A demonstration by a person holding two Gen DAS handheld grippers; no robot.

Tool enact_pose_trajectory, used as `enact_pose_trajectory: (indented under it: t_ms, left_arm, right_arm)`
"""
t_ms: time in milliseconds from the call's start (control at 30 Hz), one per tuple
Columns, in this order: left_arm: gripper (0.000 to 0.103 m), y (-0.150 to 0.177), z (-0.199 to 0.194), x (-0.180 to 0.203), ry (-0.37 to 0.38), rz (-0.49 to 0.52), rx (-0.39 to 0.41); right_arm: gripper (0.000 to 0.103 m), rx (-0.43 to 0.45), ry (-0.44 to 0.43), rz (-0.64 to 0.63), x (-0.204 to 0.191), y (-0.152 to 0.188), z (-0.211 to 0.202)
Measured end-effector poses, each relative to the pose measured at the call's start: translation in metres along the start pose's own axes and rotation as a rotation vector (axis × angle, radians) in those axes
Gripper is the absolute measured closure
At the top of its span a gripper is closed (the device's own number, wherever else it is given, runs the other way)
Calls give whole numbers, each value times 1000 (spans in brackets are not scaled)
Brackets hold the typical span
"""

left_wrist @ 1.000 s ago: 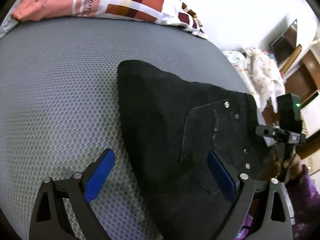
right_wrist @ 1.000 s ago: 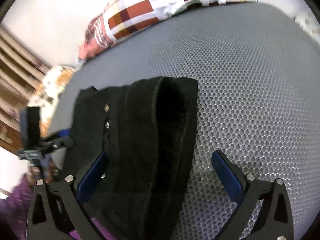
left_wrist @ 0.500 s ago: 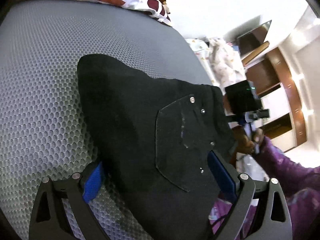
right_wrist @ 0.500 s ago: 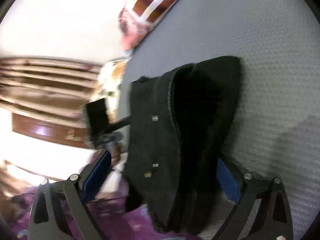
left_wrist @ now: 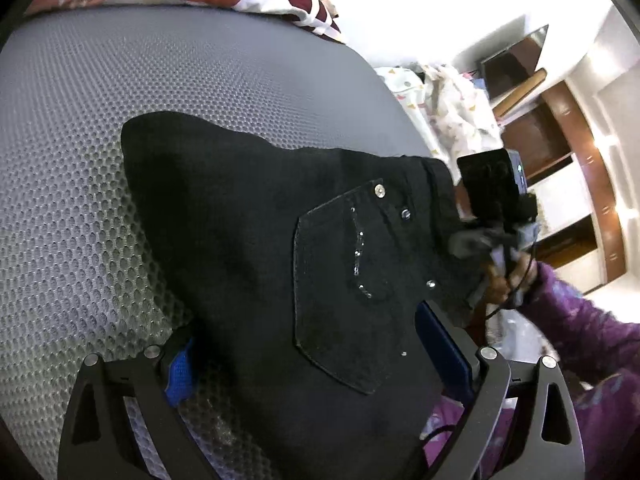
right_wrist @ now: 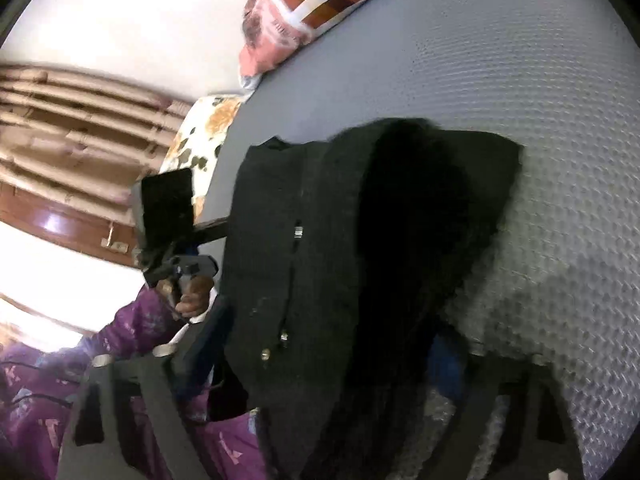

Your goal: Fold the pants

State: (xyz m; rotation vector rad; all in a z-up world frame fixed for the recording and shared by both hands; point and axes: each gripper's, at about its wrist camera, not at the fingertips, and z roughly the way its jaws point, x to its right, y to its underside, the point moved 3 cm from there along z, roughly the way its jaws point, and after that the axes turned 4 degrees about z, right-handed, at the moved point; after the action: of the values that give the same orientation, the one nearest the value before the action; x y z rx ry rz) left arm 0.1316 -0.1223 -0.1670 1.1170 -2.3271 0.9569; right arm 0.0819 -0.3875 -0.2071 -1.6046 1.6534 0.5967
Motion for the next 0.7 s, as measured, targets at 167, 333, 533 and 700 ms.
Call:
enact_pose_trajectory:
  t_ms: [167,333,533,700]
  left_arm:
    - [9,-2,3,3,-44,-27,3]
    - [10,-1,4,0,-17,-13,-2]
    - [10,-3,0,-11,66,-56,-18]
    - [21,3,4,6,-154,-9,43]
  right_arm:
    - [69,57,-49,128,20,4,-5]
    - [69,51,5,82,15,-1,0]
    - [55,44,-30,101,13,-13,3]
    - [64,55,32,63,4,-5,6]
